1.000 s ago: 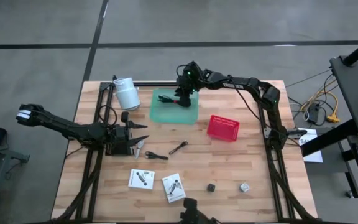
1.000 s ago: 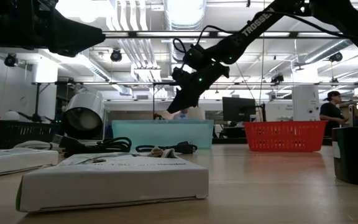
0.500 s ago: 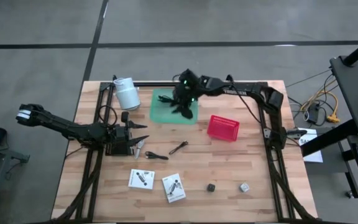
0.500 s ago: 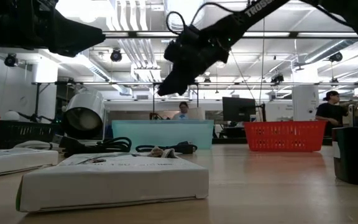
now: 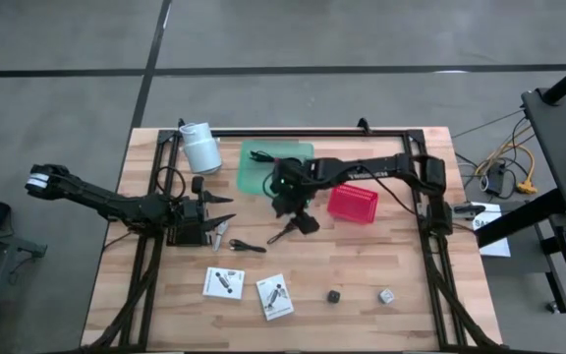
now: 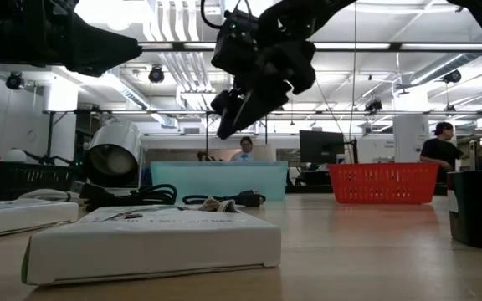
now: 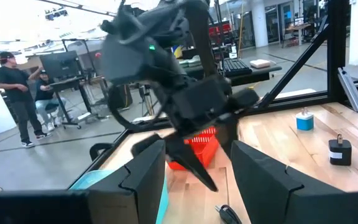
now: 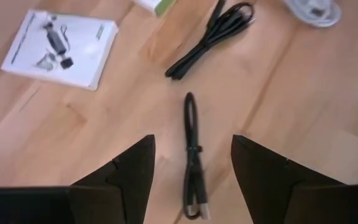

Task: Pick and place items into bin
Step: Put the right black charger cable into the blue bin

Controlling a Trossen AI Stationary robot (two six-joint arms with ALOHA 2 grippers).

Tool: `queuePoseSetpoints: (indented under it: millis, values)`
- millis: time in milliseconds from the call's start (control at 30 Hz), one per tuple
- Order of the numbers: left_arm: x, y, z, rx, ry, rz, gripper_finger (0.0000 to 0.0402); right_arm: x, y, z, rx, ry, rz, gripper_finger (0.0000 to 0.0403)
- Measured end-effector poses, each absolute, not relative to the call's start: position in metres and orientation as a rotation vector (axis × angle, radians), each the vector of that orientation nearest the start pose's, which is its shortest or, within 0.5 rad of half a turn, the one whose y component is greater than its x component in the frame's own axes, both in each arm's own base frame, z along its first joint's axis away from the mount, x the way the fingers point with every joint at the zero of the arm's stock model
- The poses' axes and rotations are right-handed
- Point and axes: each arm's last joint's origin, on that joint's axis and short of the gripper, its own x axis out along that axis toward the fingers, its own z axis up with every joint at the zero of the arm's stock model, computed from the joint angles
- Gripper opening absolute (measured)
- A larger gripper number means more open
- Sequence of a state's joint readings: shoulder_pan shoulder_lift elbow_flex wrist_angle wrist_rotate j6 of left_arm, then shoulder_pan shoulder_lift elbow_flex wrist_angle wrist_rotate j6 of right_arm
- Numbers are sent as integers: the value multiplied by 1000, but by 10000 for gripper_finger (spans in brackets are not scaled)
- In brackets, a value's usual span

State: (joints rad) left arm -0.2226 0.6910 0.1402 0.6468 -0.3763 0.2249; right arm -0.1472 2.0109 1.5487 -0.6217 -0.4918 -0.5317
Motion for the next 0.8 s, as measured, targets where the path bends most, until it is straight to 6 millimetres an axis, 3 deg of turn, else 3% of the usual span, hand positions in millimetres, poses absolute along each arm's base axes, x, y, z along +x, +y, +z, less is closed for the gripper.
queuePoseSetpoints:
  millis: [233,800]
  values:
    - [150,-23,204,196,-74,163,169,415,-35,189,-166,932,603,198]
    - [150,-23,204,197,-74,163,169,403,-35,148,-236,947,522,187]
